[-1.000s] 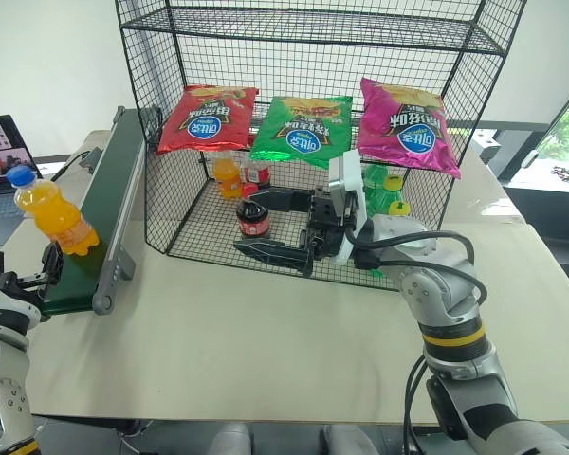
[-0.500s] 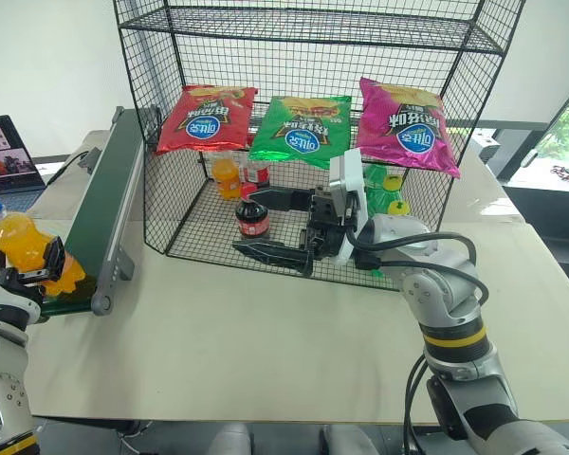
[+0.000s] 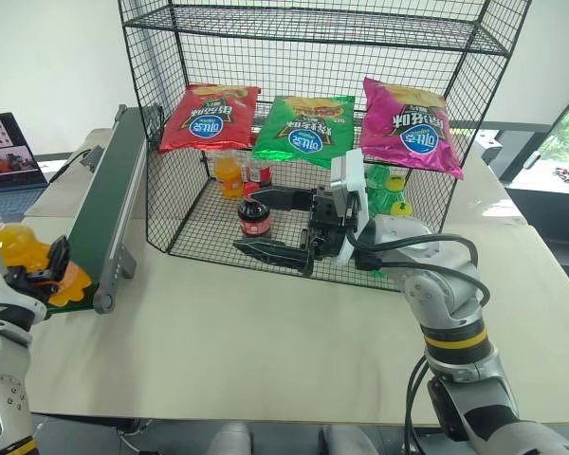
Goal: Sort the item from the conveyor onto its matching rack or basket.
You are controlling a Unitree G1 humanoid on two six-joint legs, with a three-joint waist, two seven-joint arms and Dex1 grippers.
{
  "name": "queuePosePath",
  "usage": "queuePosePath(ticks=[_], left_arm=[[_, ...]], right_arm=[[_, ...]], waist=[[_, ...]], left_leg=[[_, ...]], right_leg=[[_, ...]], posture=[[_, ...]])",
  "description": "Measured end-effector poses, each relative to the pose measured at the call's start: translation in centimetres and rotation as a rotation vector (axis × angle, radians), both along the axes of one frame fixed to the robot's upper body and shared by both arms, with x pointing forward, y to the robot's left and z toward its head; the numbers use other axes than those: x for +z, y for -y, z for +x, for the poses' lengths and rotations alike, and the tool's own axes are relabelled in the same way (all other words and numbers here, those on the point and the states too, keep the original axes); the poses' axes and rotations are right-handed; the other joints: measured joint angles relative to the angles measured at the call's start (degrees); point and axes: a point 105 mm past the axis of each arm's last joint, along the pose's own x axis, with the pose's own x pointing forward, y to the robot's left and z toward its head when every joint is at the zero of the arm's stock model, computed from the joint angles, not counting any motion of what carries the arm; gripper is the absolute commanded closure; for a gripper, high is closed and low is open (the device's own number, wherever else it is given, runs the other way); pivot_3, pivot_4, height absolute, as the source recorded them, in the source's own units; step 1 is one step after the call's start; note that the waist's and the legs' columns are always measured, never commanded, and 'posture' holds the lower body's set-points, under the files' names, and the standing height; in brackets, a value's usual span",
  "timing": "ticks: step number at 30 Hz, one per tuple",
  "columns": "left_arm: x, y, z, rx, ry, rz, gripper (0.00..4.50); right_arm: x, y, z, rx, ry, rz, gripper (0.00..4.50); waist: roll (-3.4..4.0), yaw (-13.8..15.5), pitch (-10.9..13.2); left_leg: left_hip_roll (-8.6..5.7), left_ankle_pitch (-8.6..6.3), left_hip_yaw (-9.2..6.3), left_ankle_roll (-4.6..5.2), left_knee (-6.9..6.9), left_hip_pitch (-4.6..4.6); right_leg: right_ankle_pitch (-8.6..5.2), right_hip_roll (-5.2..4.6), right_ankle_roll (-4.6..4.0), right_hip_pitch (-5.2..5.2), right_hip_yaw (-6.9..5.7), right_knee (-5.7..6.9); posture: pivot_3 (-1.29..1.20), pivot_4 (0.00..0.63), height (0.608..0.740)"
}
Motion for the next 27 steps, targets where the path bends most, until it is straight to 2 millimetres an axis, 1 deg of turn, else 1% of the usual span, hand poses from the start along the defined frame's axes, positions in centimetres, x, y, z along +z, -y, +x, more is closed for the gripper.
queuePosePath(ticks=[2,5,6,9,10,11,13,14,15,17,19,22,27], left_arm=[[1.5,3.0,0.8,-0.097,0.025,0.019,1.41],[2.6,6.4,2.2,-0.194,0.048,0.032,1.41],[2.7,7.2,2.5,-0.211,0.052,0.029,1.41],[2.5,9.4,4.2,-0.23,0.064,0.005,1.41],[2.2,10.1,5.2,-0.229,0.065,-0.004,1.41],[1.3,10.9,6.2,-0.229,0.049,-0.015,1.41],[-0.3,11.9,7.6,-0.233,0.014,-0.016,1.41],[-1.3,12.3,8.6,-0.227,-0.002,-0.014,1.41],[-2.1,12.4,9.4,-0.214,-0.019,-0.008,1.41],[-3.1,12.4,11.0,-0.19,-0.027,0.006,1.41],[-3.2,12.5,12.7,-0.166,-0.005,0.03,1.41],[-3.2,12.8,14.3,-0.147,0.024,0.051,1.41],[-4.0,13.3,16.3,-0.135,0.027,0.056,1.41]], right_arm=[[-0.6,0.5,0.0,-0.043,-0.008,-0.011,0.0],[-1.9,1.2,0.5,-0.131,-0.028,-0.041,0.0],[-2.3,1.3,0.8,-0.153,-0.039,-0.047,0.0],[-2.9,1.7,1.4,-0.229,-0.048,-0.059,0.0],[-3.0,1.6,1.5,-0.249,-0.051,-0.058,0.0],[-3.3,1.4,1.5,-0.261,-0.056,-0.057,0.0],[-3.6,1.0,1.6,-0.276,-0.057,-0.062,0.0],[-3.6,0.9,1.7,-0.293,-0.054,-0.06,0.0],[-3.6,0.7,1.8,-0.303,-0.05,-0.062,0.0],[-3.8,0.7,2.2,-0.337,-0.048,-0.066,0.0],[-4.0,0.6,2.6,-0.374,-0.054,-0.064,0.0],[-4.0,0.4,2.9,-0.402,-0.052,-0.061,0.0],[-4.1,0.5,3.2,-0.441,-0.049,-0.063,0.0]], waist=[[-0.04,0.0,0.0],[-0.08,-0.1,0.0],[-0.03,-0.2,0.0],[0.05,-0.6,0.0],[0.09,-0.5,0.0],[0.11,-0.5,0.0],[0.11,-0.6,0.0],[0.1,-0.5,0.0],[0.08,-0.5,0.0],[0.07,-0.4,0.0],[0.05,-0.2,0.0],[0.05,0.0,0.0],[0.05,-0.1,0.0]], left_leg=[[-0.05,0.0,0.0,-0.01,0.01,0.01],[-0.07,0.01,0.03,-0.02,0.01,0.03],[-0.06,0.01,0.03,-0.01,0.01,0.03],[-0.03,0.01,0.03,-0.01,-0.06,0.05],[-0.04,0.01,0.02,-0.01,-0.05,0.05],[-0.05,0.01,0.02,-0.01,-0.06,0.05],[-0.06,0.01,0.03,-0.01,-0.04,0.03],[-0.07,0.02,0.03,0.0,-0.03,0.01],[-0.06,0.02,0.03,0.0,-0.03,0.01],[-0.07,0.02,0.02,0.0,-0.02,0.0],[-0.09,0.02,0.03,0.0,-0.02,-0.02],[-0.12,0.02,0.02,0.0,-0.02,-0.04],[-0.13,0.02,0.02,0.0,-0.02,-0.05]], right_leg=[[0.0,-0.05,0.01,0.04,0.0,-0.02],[0.01,-0.05,0.01,0.04,0.02,-0.01],[0.0,-0.03,0.01,0.03,0.02,0.02],[0.01,0.04,0.01,0.0,0.05,0.01],[0.01,0.04,0.01,0.02,0.04,0.02],[0.01,0.04,0.01,0.01,0.05,0.01],[0.01,0.04,0.01,0.01,0.06,0.0],[0.01,0.04,0.01,0.0,0.05,0.0],[0.01,0.04,0.01,-0.02,0.05,-0.01],[0.01,0.04,0.01,-0.02,0.04,0.0],[0.01,0.03,0.01,-0.02,0.04,-0.01],[0.01,-0.01,0.03,-0.01,0.03,-0.04],[0.03,-0.01,0.06,-0.02,0.02,-0.03]], posture=[[0.0,0.15,0.738],[0.0,0.15,0.738],[0.0,0.15,0.738],[0.0,0.15,0.738],[0.0,0.15,0.738],[0.0,0.15,0.738],[0.0,0.15,0.738],[0.0,0.15,0.738],[0.0,0.15,0.738],[0.0,0.15,0.738],[0.0,0.15,0.738],[0.0,0.15,0.738],[0.0,0.15,0.738]])
